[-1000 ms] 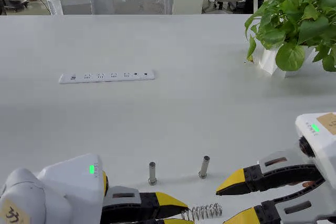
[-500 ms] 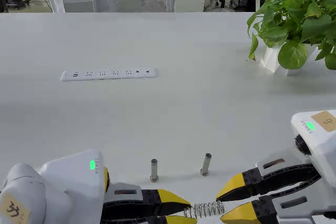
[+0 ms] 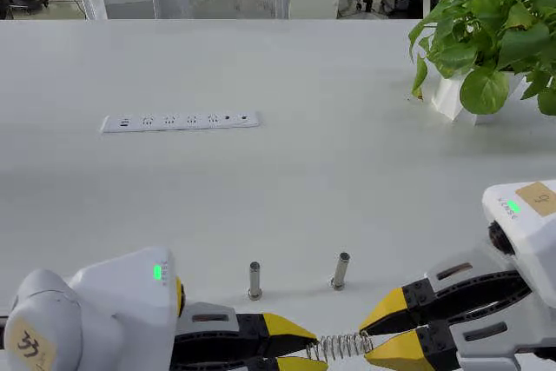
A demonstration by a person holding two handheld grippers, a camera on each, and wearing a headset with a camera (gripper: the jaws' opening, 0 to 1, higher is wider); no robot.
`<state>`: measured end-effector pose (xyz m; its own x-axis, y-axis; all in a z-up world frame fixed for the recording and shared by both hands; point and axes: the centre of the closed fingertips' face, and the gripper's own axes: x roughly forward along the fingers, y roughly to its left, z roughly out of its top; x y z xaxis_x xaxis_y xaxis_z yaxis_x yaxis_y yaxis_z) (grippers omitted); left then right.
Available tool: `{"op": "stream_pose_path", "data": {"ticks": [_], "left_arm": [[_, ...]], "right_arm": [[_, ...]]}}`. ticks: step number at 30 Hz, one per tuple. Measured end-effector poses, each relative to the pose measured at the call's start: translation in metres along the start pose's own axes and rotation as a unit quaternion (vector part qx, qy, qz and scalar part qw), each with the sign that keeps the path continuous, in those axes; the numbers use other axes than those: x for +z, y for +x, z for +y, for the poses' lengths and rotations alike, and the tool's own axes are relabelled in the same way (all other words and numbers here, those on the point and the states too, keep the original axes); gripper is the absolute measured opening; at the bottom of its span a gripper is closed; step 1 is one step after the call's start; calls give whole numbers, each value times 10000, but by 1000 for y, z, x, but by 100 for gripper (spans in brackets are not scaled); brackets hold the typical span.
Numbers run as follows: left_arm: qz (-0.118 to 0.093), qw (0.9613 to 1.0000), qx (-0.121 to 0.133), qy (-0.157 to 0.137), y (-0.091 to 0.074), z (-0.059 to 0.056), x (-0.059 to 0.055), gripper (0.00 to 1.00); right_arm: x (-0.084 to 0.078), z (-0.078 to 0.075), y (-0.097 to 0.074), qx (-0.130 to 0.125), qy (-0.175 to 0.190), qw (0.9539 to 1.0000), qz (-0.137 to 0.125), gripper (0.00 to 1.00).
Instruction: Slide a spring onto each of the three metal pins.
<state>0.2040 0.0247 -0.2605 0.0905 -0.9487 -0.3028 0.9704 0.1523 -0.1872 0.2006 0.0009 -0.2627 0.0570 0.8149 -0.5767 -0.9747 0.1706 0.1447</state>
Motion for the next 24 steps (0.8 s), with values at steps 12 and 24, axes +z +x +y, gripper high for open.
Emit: {"op": "stream_pose_path", "data": {"ticks": [12, 24], "left_arm": [[80, 10000, 2, -3, 2, 0, -5, 7], [142, 9999, 16, 3, 3, -1, -9, 7]], "right_arm": [[6, 2, -1, 28, 45, 10000, 37, 7], [20, 7, 1, 92, 44, 9999, -22, 0]]}}
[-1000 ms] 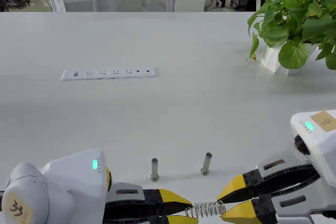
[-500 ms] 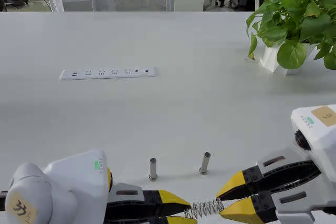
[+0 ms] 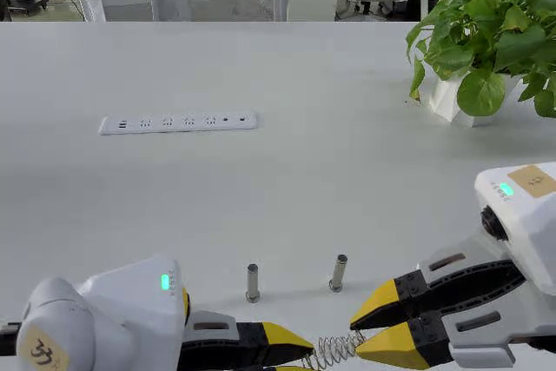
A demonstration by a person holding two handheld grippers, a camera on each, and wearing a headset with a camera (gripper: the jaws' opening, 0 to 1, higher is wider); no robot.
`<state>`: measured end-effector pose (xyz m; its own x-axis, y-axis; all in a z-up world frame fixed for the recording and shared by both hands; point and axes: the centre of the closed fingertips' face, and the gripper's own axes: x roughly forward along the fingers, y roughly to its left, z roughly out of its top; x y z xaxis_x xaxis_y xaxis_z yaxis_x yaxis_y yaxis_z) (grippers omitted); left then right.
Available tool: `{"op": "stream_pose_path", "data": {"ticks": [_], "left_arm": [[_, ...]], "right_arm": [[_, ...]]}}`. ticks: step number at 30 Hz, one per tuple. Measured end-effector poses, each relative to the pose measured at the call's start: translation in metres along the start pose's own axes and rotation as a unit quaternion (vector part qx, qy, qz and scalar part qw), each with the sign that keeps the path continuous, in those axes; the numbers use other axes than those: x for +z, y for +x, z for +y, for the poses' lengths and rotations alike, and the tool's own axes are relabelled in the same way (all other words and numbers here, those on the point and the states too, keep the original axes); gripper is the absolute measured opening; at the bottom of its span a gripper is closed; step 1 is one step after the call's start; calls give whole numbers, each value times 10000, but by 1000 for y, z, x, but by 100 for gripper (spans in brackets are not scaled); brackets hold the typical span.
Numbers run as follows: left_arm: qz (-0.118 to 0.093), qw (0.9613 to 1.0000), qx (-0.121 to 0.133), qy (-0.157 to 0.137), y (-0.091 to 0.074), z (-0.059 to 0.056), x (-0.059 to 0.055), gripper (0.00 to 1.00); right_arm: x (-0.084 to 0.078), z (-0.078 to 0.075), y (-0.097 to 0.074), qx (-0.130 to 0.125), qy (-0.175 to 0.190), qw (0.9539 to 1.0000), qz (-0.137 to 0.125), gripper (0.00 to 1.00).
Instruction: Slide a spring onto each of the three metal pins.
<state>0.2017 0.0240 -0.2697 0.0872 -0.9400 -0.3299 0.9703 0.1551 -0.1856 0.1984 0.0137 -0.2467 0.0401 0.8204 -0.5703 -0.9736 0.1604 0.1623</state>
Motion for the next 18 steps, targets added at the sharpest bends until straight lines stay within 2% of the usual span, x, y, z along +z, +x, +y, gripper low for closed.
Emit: {"op": "stream_pose_path", "data": {"ticks": [5, 8, 11, 18], "left_arm": [[-30, 10000, 22, -29, 0, 1, 0, 7], [-37, 10000, 23, -36, -1, 1, 1, 7], [-49, 10000, 10, -29, -1, 0, 2, 7], [-97, 9999, -21, 13, -1, -1, 5, 7]], "right_arm": [[-3, -4, -1, -67, 50, 9999, 60, 3], [-6, -7, -2, -140, 120, 9998, 78, 11], [-14, -9, -3, -206, -1, 9996, 192, 20], [-18, -7, -3, -44, 137, 9997, 189, 12]]}}
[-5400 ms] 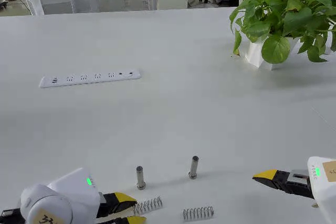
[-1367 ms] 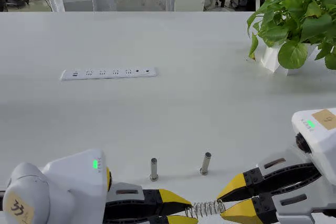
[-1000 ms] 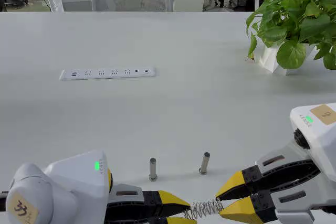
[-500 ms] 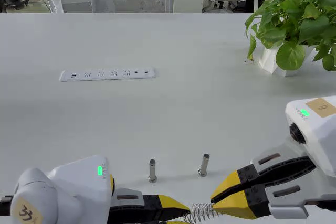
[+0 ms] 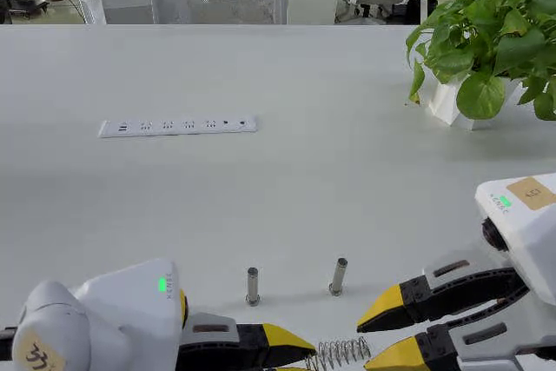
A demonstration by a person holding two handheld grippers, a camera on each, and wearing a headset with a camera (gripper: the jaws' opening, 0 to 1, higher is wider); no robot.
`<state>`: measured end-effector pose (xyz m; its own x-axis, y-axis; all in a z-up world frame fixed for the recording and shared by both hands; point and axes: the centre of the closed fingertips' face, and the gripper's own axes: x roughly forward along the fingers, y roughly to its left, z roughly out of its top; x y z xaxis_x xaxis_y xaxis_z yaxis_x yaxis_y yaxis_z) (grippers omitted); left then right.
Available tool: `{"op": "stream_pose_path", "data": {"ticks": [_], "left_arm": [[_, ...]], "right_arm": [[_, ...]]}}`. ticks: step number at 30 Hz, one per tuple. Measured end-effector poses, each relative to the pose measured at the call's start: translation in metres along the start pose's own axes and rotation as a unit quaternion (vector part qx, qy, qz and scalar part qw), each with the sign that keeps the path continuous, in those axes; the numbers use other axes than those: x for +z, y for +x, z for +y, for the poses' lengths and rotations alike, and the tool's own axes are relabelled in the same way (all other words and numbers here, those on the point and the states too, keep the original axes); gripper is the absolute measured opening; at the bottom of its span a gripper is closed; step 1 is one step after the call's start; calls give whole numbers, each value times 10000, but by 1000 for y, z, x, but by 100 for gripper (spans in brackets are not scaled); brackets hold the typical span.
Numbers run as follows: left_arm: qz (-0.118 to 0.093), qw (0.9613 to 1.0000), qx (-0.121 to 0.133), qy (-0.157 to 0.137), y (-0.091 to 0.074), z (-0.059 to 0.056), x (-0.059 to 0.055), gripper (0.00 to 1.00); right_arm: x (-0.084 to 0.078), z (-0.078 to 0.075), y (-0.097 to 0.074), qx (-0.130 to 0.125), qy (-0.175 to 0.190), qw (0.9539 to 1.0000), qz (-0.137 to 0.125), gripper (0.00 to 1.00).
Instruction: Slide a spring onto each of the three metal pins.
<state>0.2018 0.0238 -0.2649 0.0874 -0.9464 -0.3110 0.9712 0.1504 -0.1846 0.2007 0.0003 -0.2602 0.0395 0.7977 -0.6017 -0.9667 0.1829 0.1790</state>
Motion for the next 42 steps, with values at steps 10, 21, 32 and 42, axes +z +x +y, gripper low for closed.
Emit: {"op": "stream_pose_path", "data": {"ticks": [10, 21, 32, 42], "left_arm": [[1, 10000, 0, 9, 0, 0, 1, 7], [16, 10000, 11, -11, 1, 1, -1, 7], [19, 10000, 42, -27, 2, 1, -3, 7], [58, 10000, 50, -11, 4, 3, -5, 7]], "right_arm": [[1, -1, 0, 30, 12, 10000, -45, 7], [12, 1, -2, 5, -120, 9999, 26, 7], [23, 5, 1, -10, -353, 9993, 157, 7], [28, 6, 5, -16, -609, 9975, 354, 7]]}}
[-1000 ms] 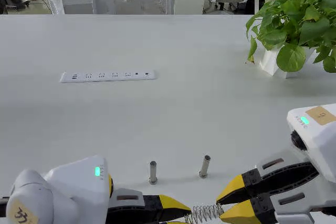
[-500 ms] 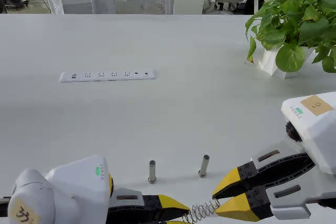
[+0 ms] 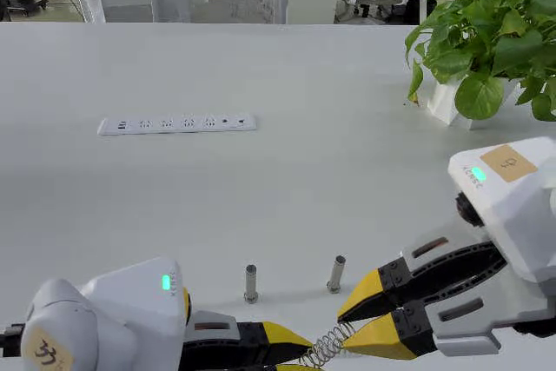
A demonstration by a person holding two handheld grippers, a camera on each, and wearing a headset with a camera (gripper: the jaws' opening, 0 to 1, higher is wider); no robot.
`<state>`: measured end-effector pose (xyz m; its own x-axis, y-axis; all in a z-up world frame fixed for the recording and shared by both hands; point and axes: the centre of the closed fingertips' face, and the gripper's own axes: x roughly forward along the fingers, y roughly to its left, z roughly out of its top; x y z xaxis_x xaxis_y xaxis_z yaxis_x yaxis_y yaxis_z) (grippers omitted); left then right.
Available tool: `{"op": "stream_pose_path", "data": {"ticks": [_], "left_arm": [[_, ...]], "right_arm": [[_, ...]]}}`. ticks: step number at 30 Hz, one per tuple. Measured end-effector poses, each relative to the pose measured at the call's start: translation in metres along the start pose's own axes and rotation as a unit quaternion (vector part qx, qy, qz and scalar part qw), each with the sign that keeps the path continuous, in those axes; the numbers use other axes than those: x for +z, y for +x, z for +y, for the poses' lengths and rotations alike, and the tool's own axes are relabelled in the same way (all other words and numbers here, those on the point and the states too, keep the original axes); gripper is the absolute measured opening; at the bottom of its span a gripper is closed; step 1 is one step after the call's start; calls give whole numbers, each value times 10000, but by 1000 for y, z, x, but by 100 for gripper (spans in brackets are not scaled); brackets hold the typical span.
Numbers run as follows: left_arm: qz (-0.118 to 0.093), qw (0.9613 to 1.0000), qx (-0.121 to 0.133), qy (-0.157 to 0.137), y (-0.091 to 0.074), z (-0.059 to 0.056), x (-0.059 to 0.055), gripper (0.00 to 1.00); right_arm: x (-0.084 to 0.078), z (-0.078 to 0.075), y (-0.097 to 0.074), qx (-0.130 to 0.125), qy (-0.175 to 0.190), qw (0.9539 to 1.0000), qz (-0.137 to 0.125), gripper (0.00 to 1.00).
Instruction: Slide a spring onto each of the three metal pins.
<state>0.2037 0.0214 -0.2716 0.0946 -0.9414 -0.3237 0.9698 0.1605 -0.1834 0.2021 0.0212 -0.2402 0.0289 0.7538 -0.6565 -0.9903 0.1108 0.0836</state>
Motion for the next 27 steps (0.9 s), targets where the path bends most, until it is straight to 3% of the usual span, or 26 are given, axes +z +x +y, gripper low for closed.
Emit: {"op": "stream_pose_path", "data": {"ticks": [18, 27], "left_arm": [[423, 9984, 10, 366, 8, -2, -13, 6], [402, 9987, 70, 307, 7, -2, -15, 6]], "right_arm": [[1, 4, 17, 149, -542, 9970, 535, 7], [-1, 5, 18, 173, -590, 9962, 620, 7]]}}
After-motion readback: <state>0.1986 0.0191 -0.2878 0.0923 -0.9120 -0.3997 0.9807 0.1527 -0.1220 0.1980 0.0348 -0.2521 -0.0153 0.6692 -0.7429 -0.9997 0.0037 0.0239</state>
